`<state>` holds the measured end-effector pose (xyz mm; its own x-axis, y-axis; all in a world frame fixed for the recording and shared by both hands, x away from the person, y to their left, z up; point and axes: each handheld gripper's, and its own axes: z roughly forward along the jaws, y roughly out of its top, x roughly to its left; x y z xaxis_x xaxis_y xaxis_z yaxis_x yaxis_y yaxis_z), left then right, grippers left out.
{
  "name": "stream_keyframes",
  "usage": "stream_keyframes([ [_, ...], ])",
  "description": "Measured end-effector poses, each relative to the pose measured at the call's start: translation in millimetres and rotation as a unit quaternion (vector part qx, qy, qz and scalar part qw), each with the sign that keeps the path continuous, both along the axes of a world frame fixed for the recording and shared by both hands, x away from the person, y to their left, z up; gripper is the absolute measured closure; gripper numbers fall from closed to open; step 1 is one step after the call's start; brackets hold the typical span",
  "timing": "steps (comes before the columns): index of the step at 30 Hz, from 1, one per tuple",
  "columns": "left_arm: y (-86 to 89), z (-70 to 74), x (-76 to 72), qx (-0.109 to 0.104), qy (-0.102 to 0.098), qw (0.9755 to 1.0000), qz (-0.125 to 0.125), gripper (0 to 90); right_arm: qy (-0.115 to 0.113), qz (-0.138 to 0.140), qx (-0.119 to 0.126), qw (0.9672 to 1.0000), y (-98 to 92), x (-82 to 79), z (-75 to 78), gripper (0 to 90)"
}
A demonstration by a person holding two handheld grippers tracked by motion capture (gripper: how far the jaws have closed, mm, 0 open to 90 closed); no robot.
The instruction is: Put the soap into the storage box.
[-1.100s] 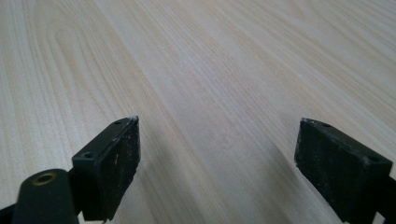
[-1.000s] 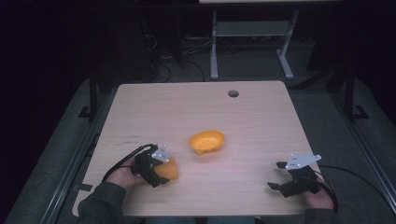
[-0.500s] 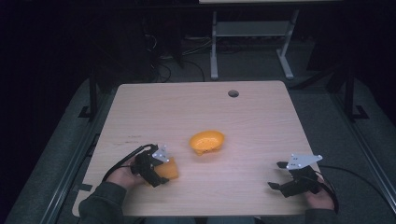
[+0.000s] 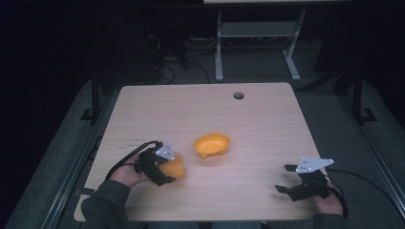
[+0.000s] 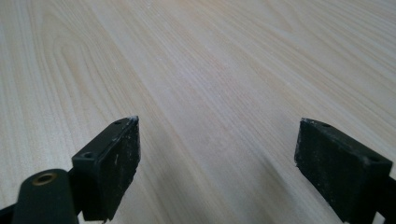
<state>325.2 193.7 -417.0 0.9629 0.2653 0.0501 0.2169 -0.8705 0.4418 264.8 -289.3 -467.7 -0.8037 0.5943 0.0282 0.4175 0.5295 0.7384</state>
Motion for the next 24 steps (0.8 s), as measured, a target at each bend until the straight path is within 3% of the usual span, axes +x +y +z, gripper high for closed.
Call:
stream_keyframes([
  [15,-22.5,13.9,15.6,0.008,0.002,0.9998,-0.016,20.8,-0.007,0.0,0.009,0.9999,-0.7,-0.4,1.4,13.7],
  [24,-34.4,25.1,26.1,0.014,-0.008,0.9995,-0.027,20.8,-0.01,0.003,0.015,0.9998,-0.8,-0.2,2.4,13.7],
])
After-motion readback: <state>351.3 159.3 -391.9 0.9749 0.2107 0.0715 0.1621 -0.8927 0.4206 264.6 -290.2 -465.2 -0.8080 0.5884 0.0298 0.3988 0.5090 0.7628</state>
